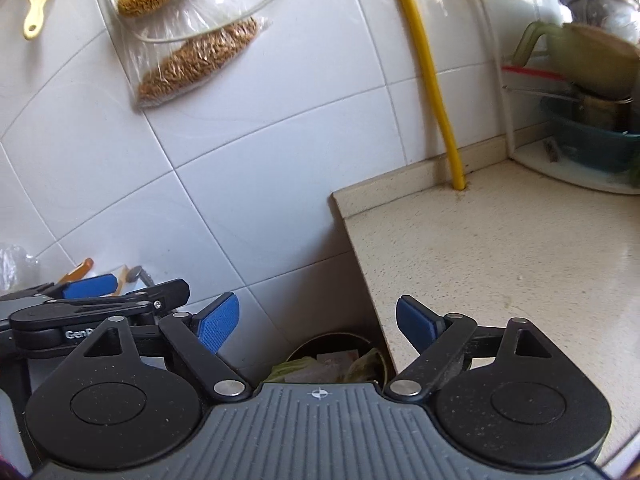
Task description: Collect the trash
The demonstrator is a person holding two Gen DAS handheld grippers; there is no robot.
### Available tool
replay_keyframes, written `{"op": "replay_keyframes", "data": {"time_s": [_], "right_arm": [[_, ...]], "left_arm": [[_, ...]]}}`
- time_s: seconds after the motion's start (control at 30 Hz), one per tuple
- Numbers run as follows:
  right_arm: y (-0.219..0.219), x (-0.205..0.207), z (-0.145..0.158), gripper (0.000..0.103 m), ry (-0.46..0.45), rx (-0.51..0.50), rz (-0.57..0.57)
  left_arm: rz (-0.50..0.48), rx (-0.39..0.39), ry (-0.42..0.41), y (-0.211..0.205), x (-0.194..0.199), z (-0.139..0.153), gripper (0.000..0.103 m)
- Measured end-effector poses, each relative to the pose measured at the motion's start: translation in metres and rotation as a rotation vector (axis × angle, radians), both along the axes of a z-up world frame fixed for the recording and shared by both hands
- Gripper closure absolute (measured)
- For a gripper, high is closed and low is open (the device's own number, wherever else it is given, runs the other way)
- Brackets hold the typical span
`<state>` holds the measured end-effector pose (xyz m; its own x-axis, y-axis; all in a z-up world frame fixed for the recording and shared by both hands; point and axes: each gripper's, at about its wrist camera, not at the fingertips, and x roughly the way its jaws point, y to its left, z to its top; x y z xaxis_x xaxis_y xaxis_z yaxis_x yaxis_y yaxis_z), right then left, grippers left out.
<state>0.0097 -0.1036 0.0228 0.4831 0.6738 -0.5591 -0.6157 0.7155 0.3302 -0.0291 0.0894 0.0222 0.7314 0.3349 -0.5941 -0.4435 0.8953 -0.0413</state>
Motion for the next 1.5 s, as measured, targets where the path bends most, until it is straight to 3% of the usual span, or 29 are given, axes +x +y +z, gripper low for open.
{"op": "replay_keyframes", "data": {"time_s": [0.17,0.37,0.6,0.77,1.07,1.5], "right_arm": [[-0.008,-0.035,0.002,0.01,-0.033,-0.03,-0.057],[-0.016,-0.066,-0.003,0.009,-0.02,-0.046,-0.1],[-0.016,-0.091,-0.008,0.007,-0.008,-0.059,-0.111],[-0.017,-0.1,-0.013,0.007,0.01,-0.07,-0.118],[-0.015,-0.108,-0.029,0.006,0.026,-0.16,-0.15],[-0.015,-0.112,-0.04,0.006,0.028,-0.222,-0.178]], "left_arm": [[-0.044,0.008,0.046,-0.014,-0.016,-0.007,0.004],[-0.068,-0.052,0.067,-0.02,-0.038,-0.014,0.001],[-0.095,-0.049,0.115,-0.024,-0.052,-0.022,0.001],[-0.09,-0.093,0.132,-0.024,-0.06,-0.027,0.001],[-0.072,-0.064,0.216,-0.037,-0.066,-0.044,0.001],[-0.041,-0.057,0.229,-0.035,-0.073,-0.045,0.001]]}}
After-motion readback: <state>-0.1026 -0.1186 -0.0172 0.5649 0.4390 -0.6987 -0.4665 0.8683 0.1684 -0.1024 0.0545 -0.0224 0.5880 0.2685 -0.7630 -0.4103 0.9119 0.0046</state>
